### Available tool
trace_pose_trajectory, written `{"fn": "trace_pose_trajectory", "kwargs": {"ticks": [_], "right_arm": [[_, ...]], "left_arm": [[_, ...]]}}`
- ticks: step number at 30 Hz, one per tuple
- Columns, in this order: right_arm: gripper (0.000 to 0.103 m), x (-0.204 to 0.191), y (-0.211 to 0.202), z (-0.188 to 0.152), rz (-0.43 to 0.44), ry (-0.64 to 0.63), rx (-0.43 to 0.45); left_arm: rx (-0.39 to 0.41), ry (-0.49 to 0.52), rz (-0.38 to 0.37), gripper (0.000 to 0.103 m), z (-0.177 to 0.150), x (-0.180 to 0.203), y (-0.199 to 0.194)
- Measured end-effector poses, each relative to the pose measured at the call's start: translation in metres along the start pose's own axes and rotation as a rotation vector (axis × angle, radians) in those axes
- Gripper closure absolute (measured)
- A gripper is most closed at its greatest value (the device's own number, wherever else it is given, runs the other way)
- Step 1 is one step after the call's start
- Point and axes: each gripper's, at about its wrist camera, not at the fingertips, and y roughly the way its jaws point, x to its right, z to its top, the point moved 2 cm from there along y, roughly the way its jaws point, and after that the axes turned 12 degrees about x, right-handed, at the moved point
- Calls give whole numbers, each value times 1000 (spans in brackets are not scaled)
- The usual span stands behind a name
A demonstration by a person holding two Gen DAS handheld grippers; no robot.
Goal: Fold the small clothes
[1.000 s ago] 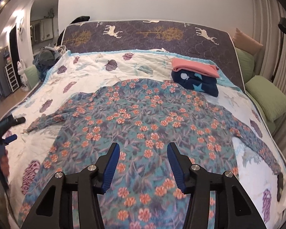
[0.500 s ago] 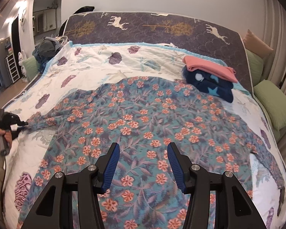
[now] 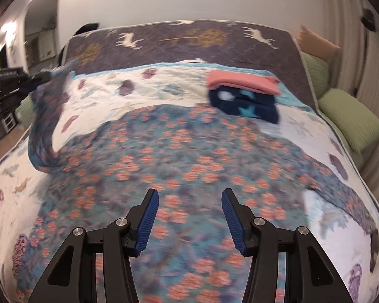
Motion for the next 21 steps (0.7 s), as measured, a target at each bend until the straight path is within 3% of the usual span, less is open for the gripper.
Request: {"fn": "trace_pose_trajectory", "kwargs": {"ticks": [3,5,7,8,10,11,14,17,21], "right_arm": [[50,39,1,-10,-38,84,-38],[50,53,2,-16,-45,116,-58],[50,71,4,-24,-55,142,-80],[50,77,4,-27,-51,148,-85],[50,78,5,-30,-24,161,-93],[50,79,6,-31,1,176,-101],[50,79,20,-28,139,255,-138],[50,72,35,-19,269,285,-157],[50,66,68,-9,380,343,-222]], "left_arm": [[-134,83,-43,95,-50,48,39],[-264,119,-37,73,-90,66,61],[-378,128,-30,69,-118,70,69],[-399,121,-30,69,-123,71,68],[-393,100,-36,63,-120,67,54],[-372,86,-28,54,-115,63,42],[-248,52,60,38,-96,33,-2],[-160,65,194,37,-80,-5,-35],[-154,58,368,37,-79,-58,-60]]}}
